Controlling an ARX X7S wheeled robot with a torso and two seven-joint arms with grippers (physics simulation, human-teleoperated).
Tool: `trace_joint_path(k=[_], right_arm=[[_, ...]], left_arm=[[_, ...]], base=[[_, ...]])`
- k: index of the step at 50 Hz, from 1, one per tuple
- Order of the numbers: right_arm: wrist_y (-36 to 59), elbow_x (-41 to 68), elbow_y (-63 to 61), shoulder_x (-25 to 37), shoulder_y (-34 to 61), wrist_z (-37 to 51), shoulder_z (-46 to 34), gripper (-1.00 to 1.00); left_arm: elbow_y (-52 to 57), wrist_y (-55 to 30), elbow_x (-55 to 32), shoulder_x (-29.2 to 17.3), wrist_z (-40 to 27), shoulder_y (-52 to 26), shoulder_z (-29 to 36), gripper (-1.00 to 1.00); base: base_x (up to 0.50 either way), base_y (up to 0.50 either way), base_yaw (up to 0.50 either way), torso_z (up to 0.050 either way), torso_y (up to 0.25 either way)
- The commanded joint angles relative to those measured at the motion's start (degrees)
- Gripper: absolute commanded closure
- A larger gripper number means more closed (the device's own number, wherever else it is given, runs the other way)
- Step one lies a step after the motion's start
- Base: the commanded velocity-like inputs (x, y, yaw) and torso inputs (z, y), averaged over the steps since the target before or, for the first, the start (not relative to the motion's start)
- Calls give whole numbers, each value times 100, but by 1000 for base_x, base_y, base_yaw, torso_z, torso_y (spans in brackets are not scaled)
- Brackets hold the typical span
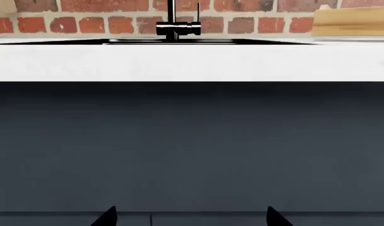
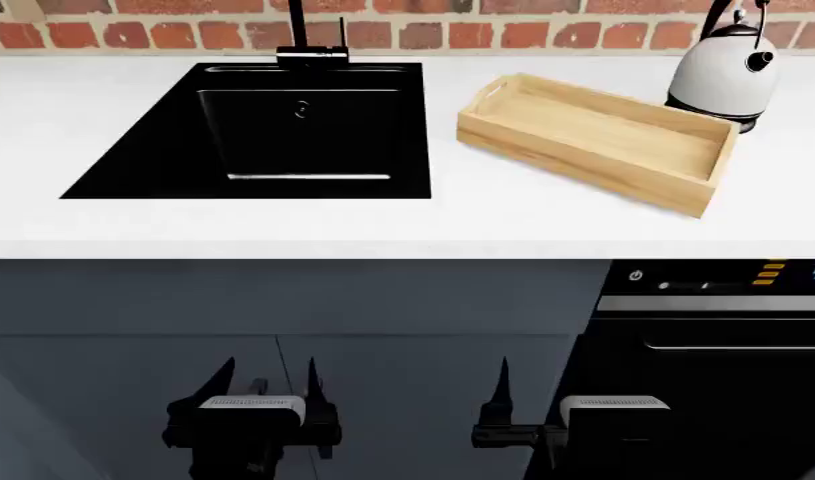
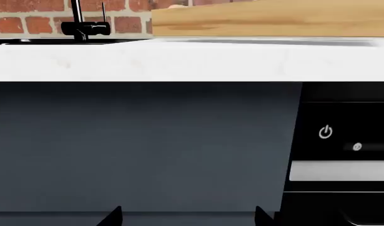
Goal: Pick the kettle from the counter and place it on the tray. Then pick the mug from the cabinet and place it on the tray. Then close the cabinet doors.
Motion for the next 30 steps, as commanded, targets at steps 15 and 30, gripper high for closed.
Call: trace_joint_path(k=[15, 30], right_arm=[[343, 329, -997, 343, -269, 398, -250, -100], [453, 500, -1427, 491, -375, 533, -348, -100]], left_arm=[[1041, -809, -549, -363, -486, -212, 163, -100], [2773, -4533, -225, -584, -690, -3690, 586, -100]], base=[[0, 0, 0, 14, 0], [0, 0, 0, 50, 0]])
